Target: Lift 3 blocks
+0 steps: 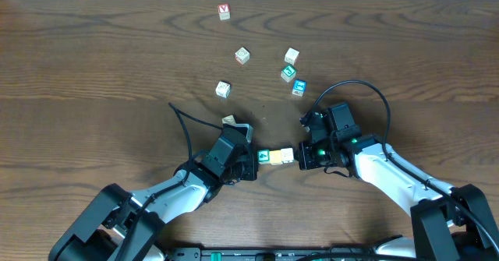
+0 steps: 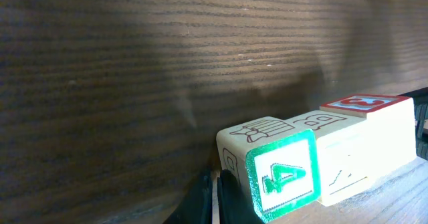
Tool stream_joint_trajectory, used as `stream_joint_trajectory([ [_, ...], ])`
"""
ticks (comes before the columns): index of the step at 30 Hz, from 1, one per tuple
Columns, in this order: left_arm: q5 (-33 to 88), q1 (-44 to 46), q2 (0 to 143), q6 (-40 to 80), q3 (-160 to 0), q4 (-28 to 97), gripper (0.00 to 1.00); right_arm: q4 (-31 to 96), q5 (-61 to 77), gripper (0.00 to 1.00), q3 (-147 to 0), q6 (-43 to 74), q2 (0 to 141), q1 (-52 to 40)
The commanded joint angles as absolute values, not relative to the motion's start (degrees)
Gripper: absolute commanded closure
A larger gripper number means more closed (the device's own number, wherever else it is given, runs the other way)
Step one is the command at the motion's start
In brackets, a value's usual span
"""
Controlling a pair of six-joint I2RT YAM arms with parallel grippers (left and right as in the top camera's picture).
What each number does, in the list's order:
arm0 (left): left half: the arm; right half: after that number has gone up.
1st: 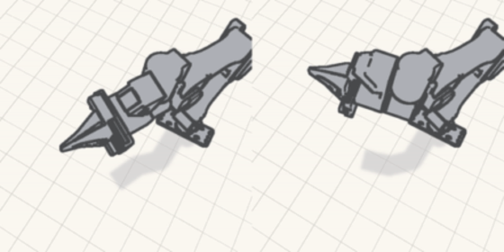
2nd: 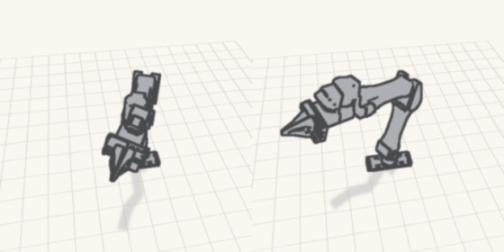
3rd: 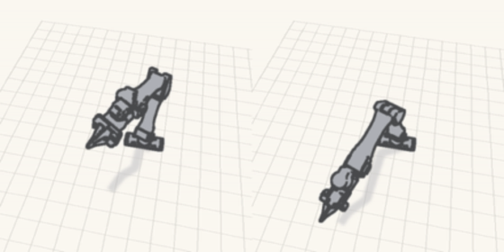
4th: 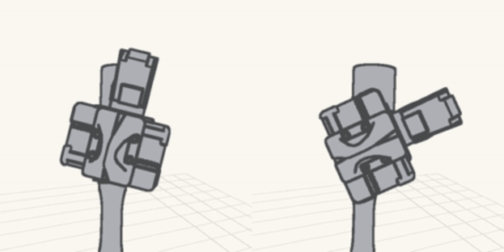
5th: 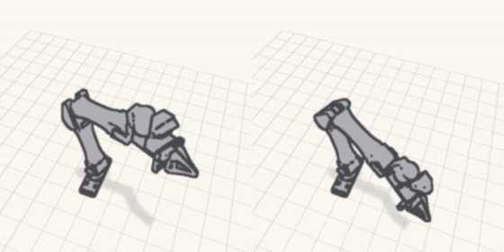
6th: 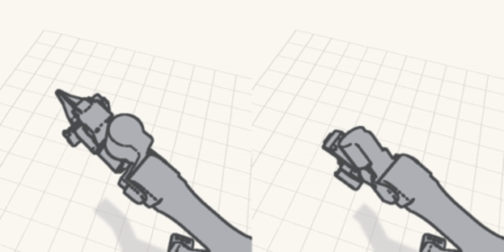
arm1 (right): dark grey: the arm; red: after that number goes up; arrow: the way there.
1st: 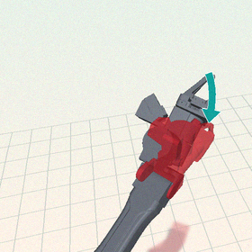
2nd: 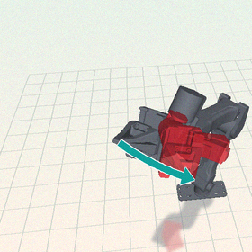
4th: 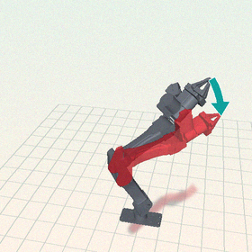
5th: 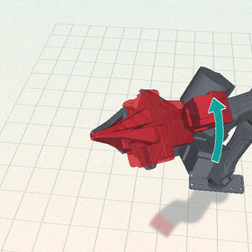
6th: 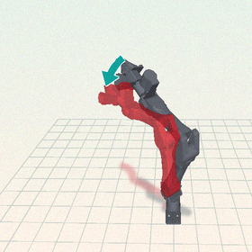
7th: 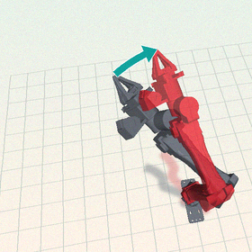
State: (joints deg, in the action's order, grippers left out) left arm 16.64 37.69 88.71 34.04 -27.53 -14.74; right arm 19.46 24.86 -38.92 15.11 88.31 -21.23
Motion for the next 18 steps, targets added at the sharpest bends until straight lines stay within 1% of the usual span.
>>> stream_joint_trajectory([
  [1, 21.89, 38.54, 87.05, 33.06, -28.10, -15.97, 0.93, 19.09, 32.01, 0.99, -39.05, 15.84, 87.42, -22.61],
  [16, 21.91, 38.54, 87.05, 33.08, -28.10, -15.97, 0.93, 19.38, 31.44, 0.99, -39.05, 15.94, 87.42, -22.61],
  [18, 21.91, 38.54, 87.05, 33.08, -28.10, -15.97, 0.93, 19.84, 29.63, 0.99, -39.05, 17.21, 87.42, -22.61],
])
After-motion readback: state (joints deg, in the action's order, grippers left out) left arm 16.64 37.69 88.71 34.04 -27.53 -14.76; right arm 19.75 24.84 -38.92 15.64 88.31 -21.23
